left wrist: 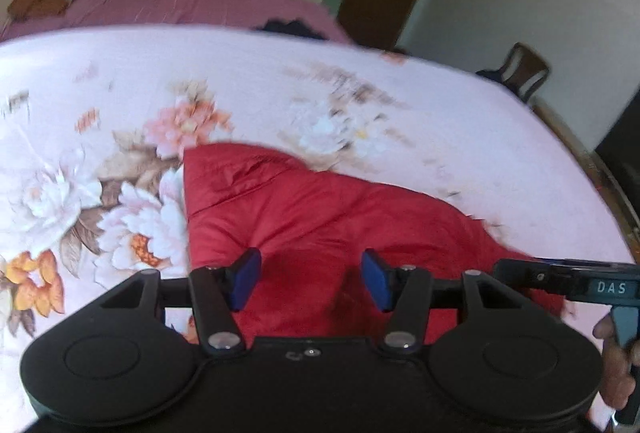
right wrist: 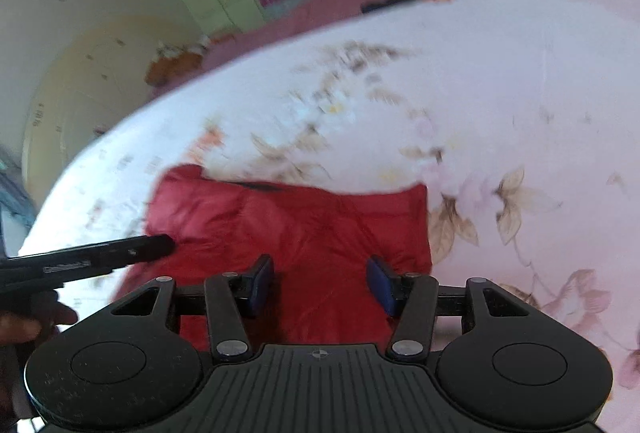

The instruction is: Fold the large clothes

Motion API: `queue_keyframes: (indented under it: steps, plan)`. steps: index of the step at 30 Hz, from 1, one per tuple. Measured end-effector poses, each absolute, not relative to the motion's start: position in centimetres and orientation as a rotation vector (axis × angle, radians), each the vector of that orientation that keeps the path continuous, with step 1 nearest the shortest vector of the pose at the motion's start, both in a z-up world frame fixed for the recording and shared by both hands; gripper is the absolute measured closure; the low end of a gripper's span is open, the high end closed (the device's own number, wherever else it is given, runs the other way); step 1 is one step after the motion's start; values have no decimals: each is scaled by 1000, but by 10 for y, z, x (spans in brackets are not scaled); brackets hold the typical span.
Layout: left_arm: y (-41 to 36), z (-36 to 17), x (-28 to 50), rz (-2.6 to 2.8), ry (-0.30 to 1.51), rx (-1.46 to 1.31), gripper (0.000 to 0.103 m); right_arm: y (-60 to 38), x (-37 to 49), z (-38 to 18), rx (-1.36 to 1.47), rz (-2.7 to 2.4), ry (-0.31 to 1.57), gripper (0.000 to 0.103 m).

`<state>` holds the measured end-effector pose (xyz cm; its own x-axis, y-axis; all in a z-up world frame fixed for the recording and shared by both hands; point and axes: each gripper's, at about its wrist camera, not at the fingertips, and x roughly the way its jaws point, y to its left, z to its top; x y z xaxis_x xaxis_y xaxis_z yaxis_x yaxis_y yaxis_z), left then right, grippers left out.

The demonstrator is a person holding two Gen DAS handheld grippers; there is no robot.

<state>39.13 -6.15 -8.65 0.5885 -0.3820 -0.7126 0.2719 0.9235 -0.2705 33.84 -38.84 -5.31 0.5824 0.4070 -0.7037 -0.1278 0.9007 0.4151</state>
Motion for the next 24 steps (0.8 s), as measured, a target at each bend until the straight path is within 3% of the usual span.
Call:
queue_keyframes:
  steps: [5, 12, 13, 14, 16, 20, 22, 23, 24]
  plan:
    - [-57, -72, 335, -495, 814, -130, 50, -384, 301, -39, 266, 400, 886, 51]
    - [-65, -99, 319, -481, 859, -117, 52, -385, 306, -76, 249, 286, 932, 56]
    - [-65, -99, 320, -474, 857, -127, 52, -386, 309, -78, 254, 280, 928, 61]
    - [-66, -98, 320, -469, 854, -129, 52, -388, 312, -77, 269, 287, 925, 79]
    - [-65, -96, 318, -462, 847, -134, 52, -392, 319, -70, 301, 311, 908, 87]
    - [-65, -96, 315, -449, 840, -145, 52, -403, 331, -53, 302, 265, 873, 87]
    - [-62, -93, 311, -442, 833, -160, 52, -413, 325, -39, 333, 241, 853, 82]
    - [-60, -91, 308, -441, 829, -163, 52, -419, 317, -33, 341, 235, 859, 56]
    - [-57, -89, 304, -439, 823, -163, 52, -423, 309, -28, 352, 243, 846, 43]
